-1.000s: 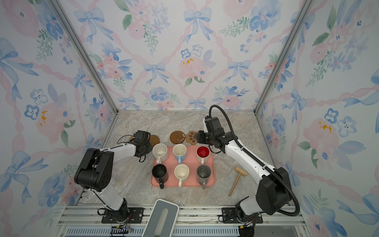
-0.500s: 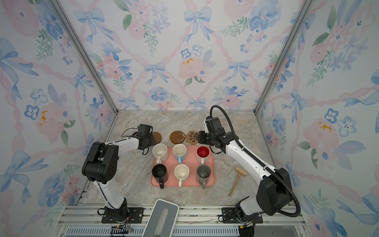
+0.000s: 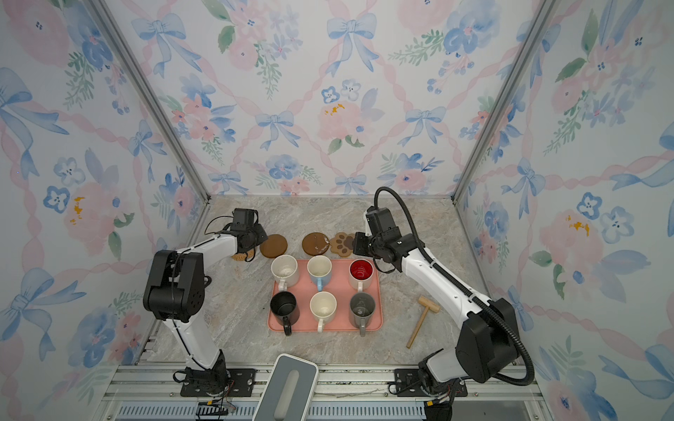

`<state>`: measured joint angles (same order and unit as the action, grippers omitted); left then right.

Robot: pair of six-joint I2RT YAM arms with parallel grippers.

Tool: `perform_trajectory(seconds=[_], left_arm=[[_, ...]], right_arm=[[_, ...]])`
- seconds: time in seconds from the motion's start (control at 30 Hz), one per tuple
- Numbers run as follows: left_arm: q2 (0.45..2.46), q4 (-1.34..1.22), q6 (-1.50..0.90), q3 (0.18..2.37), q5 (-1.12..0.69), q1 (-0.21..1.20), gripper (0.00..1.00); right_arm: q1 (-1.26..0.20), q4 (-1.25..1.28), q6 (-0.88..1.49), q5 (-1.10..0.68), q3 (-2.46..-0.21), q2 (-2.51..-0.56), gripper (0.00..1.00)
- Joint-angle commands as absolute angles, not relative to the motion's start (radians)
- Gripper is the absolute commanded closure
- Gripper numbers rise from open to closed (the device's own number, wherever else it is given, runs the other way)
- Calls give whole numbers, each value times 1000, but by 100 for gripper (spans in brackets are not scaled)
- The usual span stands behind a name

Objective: Place cups on coasters
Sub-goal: Move the coaster to the top-center of the table.

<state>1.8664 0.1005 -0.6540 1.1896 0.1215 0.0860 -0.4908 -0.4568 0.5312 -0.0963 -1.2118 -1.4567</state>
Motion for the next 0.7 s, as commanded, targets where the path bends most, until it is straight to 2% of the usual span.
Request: perform_trajectory(seconds=[0.0, 0.67], left_arm=[[1849, 132, -634, 1189, 112, 54, 100], [1952, 123, -636, 1165, 44, 34, 100]], right_arm=[[-478, -479, 514, -89, -1232, -1443, 76], [-473, -459, 526, -107, -1206, -1445, 76]])
